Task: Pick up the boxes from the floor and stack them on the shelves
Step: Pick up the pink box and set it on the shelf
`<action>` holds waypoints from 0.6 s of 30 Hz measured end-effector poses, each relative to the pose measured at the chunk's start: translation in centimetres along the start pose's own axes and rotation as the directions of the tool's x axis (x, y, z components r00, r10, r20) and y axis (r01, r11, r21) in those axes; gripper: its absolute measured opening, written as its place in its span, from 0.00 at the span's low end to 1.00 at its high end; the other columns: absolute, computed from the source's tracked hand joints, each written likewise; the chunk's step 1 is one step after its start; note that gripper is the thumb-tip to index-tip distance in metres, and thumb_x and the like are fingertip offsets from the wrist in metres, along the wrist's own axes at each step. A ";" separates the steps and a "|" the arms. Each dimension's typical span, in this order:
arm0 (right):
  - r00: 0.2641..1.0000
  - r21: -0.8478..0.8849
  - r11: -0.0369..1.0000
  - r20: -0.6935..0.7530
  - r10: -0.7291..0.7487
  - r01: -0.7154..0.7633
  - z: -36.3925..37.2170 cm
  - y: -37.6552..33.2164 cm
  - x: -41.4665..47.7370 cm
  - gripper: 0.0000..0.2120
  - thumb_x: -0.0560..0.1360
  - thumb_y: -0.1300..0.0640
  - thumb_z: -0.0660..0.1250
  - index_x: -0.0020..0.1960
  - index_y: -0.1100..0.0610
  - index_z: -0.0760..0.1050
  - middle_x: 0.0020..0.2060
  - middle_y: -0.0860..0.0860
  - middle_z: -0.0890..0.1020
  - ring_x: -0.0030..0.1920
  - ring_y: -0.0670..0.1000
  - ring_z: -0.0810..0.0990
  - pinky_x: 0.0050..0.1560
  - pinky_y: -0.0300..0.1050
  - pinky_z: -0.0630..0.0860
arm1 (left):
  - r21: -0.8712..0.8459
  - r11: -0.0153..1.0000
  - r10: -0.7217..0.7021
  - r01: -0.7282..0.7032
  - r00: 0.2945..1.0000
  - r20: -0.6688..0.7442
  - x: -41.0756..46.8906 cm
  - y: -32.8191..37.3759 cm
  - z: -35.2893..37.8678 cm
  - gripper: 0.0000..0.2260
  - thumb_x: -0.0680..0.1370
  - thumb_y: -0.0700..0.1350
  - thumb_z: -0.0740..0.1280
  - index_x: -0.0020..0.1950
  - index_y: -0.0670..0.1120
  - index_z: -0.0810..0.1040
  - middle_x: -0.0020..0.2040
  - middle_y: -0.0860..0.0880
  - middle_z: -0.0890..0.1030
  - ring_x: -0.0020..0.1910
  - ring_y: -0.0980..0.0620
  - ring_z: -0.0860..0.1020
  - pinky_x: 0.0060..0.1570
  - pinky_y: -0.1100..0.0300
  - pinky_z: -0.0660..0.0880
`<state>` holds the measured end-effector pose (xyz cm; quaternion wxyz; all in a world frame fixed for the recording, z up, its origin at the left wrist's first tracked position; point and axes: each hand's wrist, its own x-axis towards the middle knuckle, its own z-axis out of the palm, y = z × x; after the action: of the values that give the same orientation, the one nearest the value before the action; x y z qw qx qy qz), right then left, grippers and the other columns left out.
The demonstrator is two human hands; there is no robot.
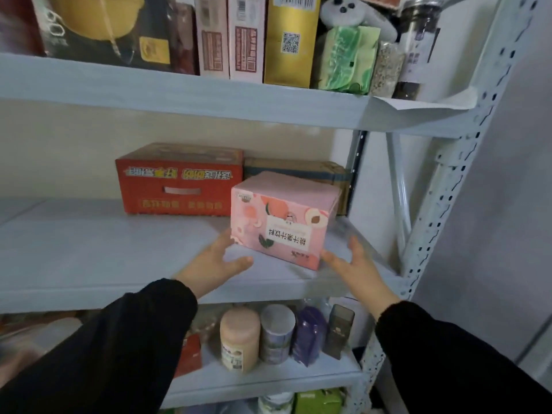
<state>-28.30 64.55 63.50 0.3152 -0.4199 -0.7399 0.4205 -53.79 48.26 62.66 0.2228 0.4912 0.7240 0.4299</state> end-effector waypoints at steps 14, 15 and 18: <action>0.994 -0.416 0.907 0.105 -0.015 0.058 1.7 2.9 7.6 0.36 0.68 0.19 0.54 0.66 0.38 0.73 0.59 0.37 0.83 0.64 0.49 0.79 0.68 0.58 0.72 | 0.207 0.959 -0.113 0.192 0.933 -0.342 8.7 -4.1 1.8 0.27 0.65 0.75 0.67 0.53 0.59 0.75 0.46 0.59 0.82 0.50 0.52 0.80 0.53 0.49 0.79; 0.993 -0.493 0.868 0.117 0.001 0.057 1.7 3.0 8.0 0.37 0.68 0.18 0.50 0.66 0.38 0.74 0.61 0.39 0.82 0.66 0.51 0.77 0.69 0.62 0.68 | 0.254 0.947 -0.099 0.195 0.933 -0.346 8.6 -3.9 1.9 0.27 0.65 0.76 0.65 0.51 0.58 0.74 0.45 0.58 0.81 0.49 0.51 0.79 0.53 0.49 0.78; 0.993 -0.657 0.753 0.112 0.049 0.037 1.9 3.3 9.0 0.35 0.73 0.23 0.44 0.69 0.37 0.73 0.71 0.46 0.73 0.76 0.57 0.64 0.72 0.72 0.55 | 0.470 0.844 -0.107 0.259 0.940 -0.324 8.7 -3.2 2.4 0.30 0.68 0.78 0.56 0.53 0.55 0.74 0.51 0.54 0.79 0.57 0.46 0.76 0.61 0.47 0.73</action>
<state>-32.72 72.84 60.78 0.1003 -0.4797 -0.8570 0.1594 -57.32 56.65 59.51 0.0197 0.3930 0.8796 0.2675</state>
